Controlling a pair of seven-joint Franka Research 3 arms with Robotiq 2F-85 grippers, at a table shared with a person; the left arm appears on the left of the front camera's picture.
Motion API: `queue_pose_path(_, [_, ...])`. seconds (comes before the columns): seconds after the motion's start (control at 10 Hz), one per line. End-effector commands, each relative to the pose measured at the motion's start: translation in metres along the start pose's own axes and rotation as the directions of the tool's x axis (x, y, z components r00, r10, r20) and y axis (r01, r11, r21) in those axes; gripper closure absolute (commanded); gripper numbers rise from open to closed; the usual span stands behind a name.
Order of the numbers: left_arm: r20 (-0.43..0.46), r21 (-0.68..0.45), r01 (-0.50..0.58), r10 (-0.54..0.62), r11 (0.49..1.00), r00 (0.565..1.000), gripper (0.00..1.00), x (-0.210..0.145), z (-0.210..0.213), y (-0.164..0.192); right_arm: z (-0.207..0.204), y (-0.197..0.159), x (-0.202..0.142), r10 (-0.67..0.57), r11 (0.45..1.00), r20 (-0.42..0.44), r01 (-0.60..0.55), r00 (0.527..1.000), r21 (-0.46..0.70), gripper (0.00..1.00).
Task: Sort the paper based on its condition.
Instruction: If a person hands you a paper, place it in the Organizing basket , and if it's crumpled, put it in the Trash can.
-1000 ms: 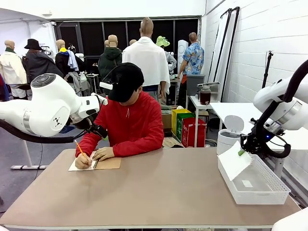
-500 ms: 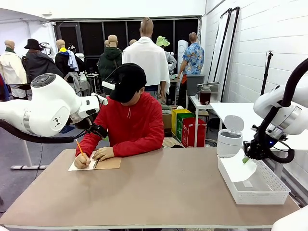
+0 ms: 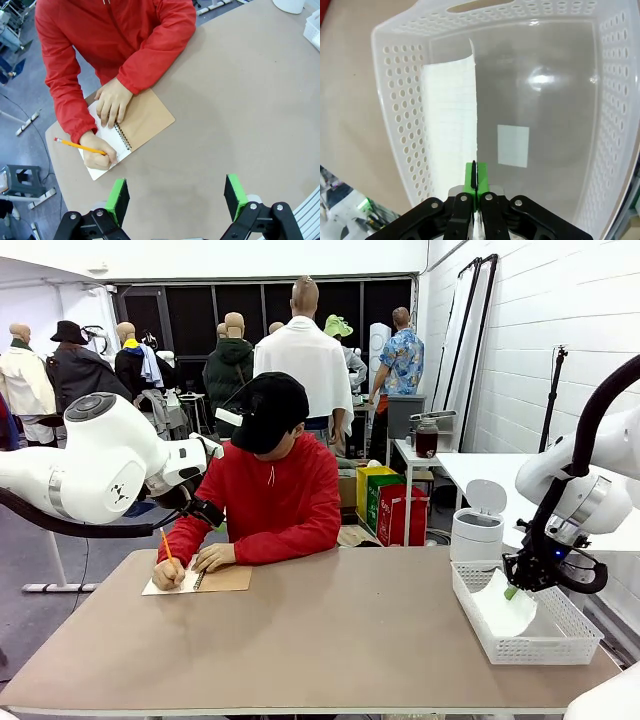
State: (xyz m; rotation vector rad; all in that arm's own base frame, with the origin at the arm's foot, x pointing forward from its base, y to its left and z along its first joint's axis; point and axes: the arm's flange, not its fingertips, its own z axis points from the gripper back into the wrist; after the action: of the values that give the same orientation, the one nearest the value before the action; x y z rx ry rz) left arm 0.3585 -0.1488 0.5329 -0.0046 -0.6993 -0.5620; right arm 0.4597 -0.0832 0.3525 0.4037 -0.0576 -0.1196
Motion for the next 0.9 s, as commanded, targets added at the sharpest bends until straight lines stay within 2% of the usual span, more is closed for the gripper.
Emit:
queue_pose_path(0.0, [-0.003, -0.001, 0.003, -0.003, 1.0, 1.0, 0.0, -0.001, 0.0, 0.0, 0.002, 0.0, 0.006, 0.023, 0.998, 0.017, -0.022, 1.0, -0.052, 1.0])
queue_pose_path(0.2, [-0.003, -0.001, 0.003, -0.003, 1.0, 1.0, 0.0, -0.001, 0.0, 0.0, -0.004, 0.009, 0.008, 0.025, 0.998, 0.024, -0.023, 0.999, -0.066, 1.0])
queue_pose_path(0.4, [-0.003, -0.001, 0.003, -0.003, 1.0, 1.0, 0.0, -0.001, 0.0, 0.0, -0.005, 0.009, 0.006, 0.011, 0.995, -0.013, -0.013, 1.0, -0.102, 1.0])
queue_pose_path(0.8, [-0.003, -0.001, 0.003, -0.003, 1.0, 1.0, 0.0, -0.001, 0.0, 0.0, 0.005, 0.017, 0.002, -0.029, 0.982, -0.035, 0.022, 0.999, -0.189, 0.21])
